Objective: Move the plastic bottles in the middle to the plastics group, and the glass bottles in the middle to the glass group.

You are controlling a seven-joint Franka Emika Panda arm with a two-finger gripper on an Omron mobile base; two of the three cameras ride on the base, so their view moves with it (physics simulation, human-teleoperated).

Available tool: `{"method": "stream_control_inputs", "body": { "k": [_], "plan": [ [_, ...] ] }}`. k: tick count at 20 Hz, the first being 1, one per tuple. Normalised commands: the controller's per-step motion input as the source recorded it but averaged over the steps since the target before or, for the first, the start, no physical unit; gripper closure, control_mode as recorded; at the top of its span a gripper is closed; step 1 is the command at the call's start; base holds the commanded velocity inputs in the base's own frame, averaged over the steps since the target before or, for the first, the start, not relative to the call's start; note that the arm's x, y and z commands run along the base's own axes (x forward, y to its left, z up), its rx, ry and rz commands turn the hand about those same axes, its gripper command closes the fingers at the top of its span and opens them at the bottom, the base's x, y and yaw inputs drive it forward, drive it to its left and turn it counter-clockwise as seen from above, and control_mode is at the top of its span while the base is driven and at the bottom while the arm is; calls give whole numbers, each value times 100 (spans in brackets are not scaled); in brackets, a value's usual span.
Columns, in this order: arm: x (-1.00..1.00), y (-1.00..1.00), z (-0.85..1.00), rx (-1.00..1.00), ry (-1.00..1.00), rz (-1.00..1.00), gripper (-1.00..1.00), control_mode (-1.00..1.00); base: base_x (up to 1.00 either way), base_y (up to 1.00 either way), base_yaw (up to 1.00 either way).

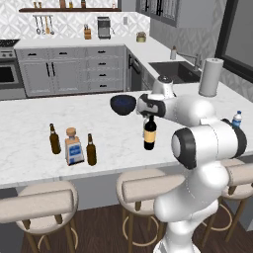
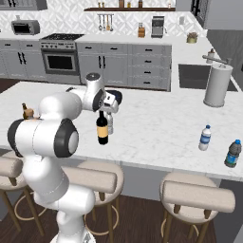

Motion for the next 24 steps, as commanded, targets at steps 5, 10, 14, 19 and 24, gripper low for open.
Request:
{"method": "stream_control_inputs", "body": {
  "k": [5,10,14,19,24],
  "plan": [
    [12,0,-5,0,0,0,-100,-100,0,0,0],
    [-2,2,0,0,0,0,-100,-100,0,0,0],
    [-8,7,-14,0,0,0,-100,-100,0,0,0],
    [-5,10,-21,0,0,0,-100,-100,0,0,0],
    [-2,3,-20,0,0,0,100,-100,0,0,0]
  ]
}}
